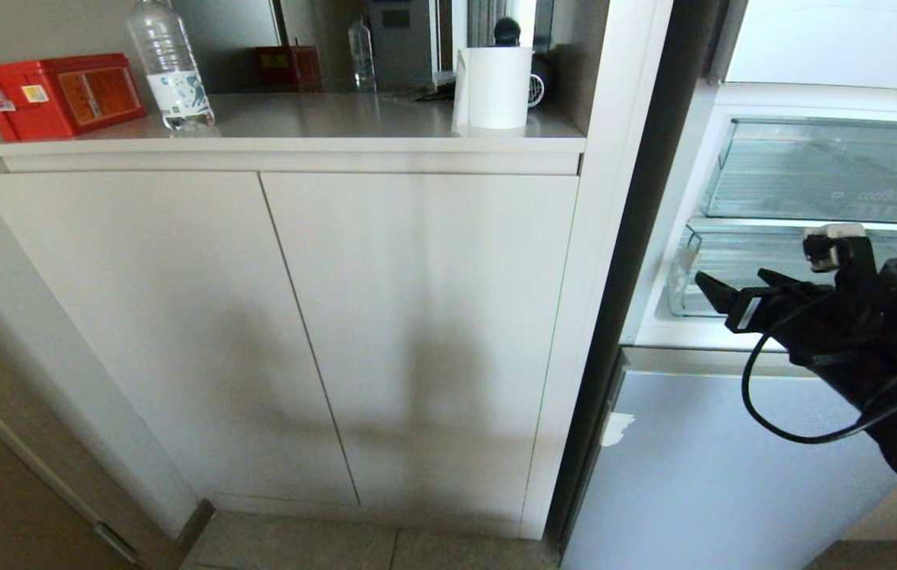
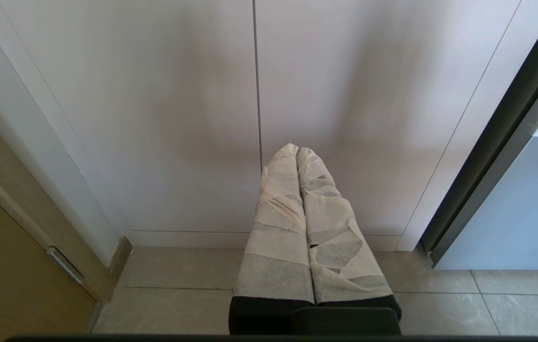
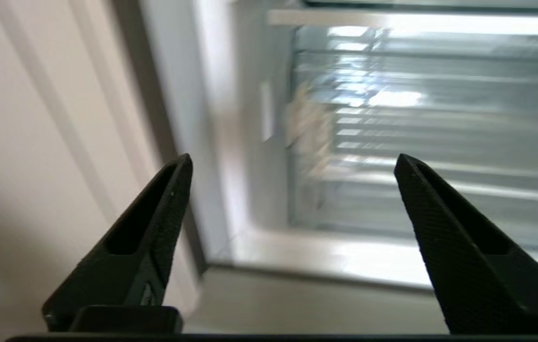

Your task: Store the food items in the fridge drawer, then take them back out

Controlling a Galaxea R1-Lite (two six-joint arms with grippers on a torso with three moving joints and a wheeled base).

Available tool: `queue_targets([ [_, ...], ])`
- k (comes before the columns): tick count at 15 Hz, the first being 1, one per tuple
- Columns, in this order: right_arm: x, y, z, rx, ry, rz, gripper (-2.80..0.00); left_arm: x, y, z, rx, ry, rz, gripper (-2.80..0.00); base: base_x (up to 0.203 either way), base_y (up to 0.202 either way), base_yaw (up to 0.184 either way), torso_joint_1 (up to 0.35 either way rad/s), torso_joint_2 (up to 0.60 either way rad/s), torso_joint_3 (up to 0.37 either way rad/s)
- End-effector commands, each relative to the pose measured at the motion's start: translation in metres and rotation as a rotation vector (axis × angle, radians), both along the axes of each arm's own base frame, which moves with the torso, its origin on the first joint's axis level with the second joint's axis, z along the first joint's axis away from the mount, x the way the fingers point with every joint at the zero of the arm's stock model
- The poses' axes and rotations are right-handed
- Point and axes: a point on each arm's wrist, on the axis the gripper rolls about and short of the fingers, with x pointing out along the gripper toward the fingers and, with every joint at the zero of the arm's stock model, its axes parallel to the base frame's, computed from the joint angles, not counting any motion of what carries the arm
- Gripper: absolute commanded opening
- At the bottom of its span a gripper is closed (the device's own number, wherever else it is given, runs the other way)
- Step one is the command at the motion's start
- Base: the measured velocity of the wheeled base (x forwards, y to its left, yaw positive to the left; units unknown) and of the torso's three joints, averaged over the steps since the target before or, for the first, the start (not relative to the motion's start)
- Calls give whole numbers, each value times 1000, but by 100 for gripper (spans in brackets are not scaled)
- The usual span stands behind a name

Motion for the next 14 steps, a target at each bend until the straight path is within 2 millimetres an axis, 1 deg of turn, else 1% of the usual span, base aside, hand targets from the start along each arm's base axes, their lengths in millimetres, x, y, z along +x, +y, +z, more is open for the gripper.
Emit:
queue_targets([
  [1, 19, 0, -24, -9, 18, -15, 0, 0, 0, 0, 1, 1, 1, -280, 0, 0, 0, 0, 0, 0],
  [3, 24, -1, -27, -6, 2, -18, 0, 0, 0, 0, 1, 1, 1, -280, 0, 0, 0, 0, 0, 0],
  [6, 39, 0, -31, 1, -41, -23, 0, 0, 0, 0, 1, 1, 2, -280, 0, 0, 0, 0, 0, 0],
  [8, 49, -1, -31, 12, -62, -76, 0, 0, 0, 0, 1, 1, 1, -280, 0, 0, 0, 0, 0, 0],
  [10, 55, -2, -33, 14, -66, -86, 0, 0, 0, 0, 0, 2, 2, -280, 0, 0, 0, 0, 0, 0],
  [14, 64, -4, -28, 15, -99, -90, 0, 0, 0, 0, 0, 1, 1, -280, 0, 0, 0, 0, 0, 0],
])
